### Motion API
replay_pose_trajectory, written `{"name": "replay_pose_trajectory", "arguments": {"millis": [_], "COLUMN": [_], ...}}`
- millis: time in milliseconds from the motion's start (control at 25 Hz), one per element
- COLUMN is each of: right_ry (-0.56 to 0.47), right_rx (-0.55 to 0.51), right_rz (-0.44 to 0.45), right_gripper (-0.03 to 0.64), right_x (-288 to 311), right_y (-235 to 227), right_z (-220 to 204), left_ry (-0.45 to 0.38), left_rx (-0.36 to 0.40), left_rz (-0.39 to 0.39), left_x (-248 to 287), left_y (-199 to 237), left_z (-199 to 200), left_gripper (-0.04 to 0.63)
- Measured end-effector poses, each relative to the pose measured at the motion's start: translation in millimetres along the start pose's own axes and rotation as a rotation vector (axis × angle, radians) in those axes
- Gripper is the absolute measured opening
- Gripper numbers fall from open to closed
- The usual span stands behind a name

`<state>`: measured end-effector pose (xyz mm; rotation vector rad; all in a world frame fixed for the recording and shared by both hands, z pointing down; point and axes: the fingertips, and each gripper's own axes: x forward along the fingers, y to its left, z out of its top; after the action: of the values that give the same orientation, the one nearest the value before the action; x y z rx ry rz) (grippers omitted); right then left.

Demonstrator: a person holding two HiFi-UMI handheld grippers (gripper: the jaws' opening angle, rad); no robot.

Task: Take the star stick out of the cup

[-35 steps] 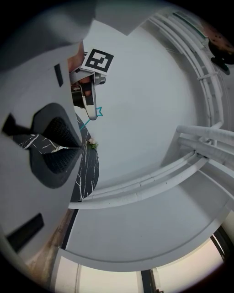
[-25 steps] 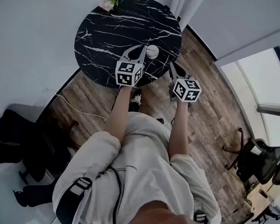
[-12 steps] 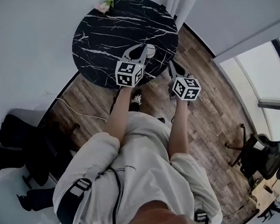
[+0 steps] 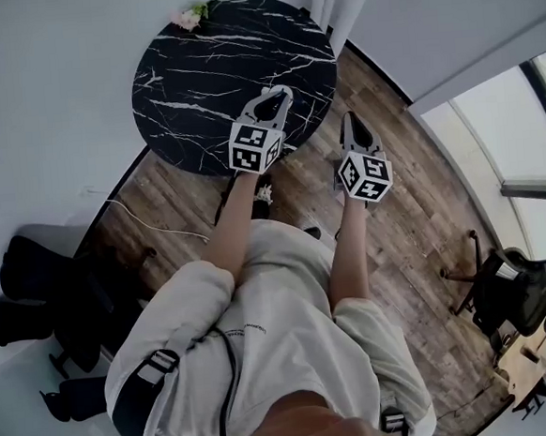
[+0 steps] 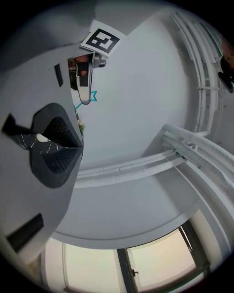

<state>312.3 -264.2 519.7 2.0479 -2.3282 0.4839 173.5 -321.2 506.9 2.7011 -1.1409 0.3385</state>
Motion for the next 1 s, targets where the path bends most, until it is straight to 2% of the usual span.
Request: {"name": "replay_pose_trajectory", "arguments": {"millis": [80, 360, 680, 1000], "right_ry": [0.002, -0.01, 0.093, 0.112], "right_rx": [-0.008, -0.04, -0.036, -0.059], "right_rz": [-0.04, -0.162, -0.134, -0.097], "right_gripper": [0.037, 0.037, 0.037, 0.037], "right_x": [-6.4, -32.6, -62.5, -103.1], "right_y": [-9.4, -27.3, -30.0, -29.2], "right_z": [0.5, -7.8, -42.0, -69.8], "left_ry": [0.015, 0.034, 0.039, -0.013], "left_rx": [0.019, -0.018, -0.08, -0.119], "left_rz": [-0.006, -0.031, -0.01, 0.043], "left_x": [0.6, -2.8, -19.4, -48.5], "left_y": [-6.0, -21.3, -46.0, -71.2], "left_z": [-4.6, -22.5, -49.2, -73.0], "left_gripper": [0.032, 0.032, 0.032, 0.032]}}
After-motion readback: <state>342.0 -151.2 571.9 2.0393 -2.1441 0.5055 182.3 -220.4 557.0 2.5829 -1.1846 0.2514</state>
